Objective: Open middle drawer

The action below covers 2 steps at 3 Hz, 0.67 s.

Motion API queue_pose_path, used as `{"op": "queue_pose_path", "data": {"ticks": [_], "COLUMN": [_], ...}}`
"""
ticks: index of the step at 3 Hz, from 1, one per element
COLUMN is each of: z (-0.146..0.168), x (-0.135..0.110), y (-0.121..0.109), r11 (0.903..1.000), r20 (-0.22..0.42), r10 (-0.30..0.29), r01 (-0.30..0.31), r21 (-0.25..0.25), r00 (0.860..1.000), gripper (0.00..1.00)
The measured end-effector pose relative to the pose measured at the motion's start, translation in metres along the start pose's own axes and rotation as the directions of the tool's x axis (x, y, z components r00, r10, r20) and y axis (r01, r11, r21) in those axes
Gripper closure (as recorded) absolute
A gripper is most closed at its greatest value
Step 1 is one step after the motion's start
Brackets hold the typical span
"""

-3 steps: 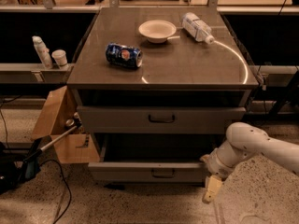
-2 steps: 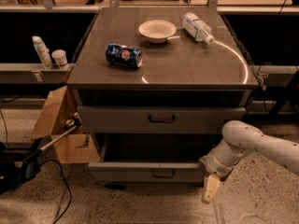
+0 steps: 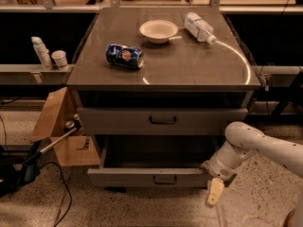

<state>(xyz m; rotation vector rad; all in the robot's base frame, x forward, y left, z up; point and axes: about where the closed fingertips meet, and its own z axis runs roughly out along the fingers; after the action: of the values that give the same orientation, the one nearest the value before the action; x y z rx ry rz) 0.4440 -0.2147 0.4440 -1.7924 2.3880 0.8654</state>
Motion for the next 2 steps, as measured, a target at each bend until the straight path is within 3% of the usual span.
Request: {"op": "queue_pose_path", "data": {"ticks": [2], "z": [-0.0029], "x": [0.0032], "y": [0.0055], "r11": [0.9995], "r20": [0.002], "r10": [0.018], "r01": [-0.018], "r21": [-0.026], "r00": [1.000], "gripper": [0.00]}}
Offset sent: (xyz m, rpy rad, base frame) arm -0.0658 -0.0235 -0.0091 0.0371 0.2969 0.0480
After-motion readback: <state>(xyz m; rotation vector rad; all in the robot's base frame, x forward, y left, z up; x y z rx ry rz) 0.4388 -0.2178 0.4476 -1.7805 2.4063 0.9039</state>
